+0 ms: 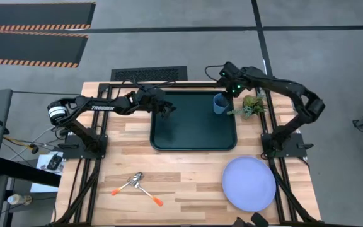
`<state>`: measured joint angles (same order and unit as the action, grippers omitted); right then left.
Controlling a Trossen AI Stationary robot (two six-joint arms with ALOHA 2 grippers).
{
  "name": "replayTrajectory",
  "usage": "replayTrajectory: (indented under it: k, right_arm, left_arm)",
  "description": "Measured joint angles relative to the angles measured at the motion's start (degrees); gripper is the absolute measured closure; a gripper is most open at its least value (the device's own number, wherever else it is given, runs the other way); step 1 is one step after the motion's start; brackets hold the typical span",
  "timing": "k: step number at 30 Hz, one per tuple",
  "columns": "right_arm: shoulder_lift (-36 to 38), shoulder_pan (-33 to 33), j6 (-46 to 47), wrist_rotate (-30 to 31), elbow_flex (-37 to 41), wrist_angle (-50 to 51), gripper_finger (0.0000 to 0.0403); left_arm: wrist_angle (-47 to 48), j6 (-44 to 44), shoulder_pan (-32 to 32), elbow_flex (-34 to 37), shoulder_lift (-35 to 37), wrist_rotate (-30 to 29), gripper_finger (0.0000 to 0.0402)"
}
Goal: Pick and place plate/cup/fork/spoon on tray
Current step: Put the blue cup on the black tray
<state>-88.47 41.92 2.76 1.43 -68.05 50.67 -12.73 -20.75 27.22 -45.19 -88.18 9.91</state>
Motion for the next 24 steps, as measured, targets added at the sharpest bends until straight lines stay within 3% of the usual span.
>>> replayTrajectory:
  k: [7, 10, 15, 24]
  right_arm:
    - [-4.53, -0.62, -2.65, -0.01, 0.00, -0.29, 0.0247]
    - [-5.36, -0.99, -3.10, 0.04, -0.02, -0.23, 0.0283]
    - [-5.32, -0.41, -2.74, -0.31, -0.13, 0.30, 0.0380]
    - [-4.83, 4.98, -3.43, 1.83, -1.67, 1.24, 0.0396]
  left_arm:
    - [0.07, -1.32, 0.00, 0.00, 0.00, 0.00, 0.0228]
    - [0.10, -1.40, 0.00, 0.00, 0.00, 0.01, 0.0228]
    - [0.15, -1.44, 0.00, 0.00, -0.01, -0.01, 0.0228]
    - [0.07, -1.51, 0.00, 0.00, 0.00, -0.39, 0.0228]
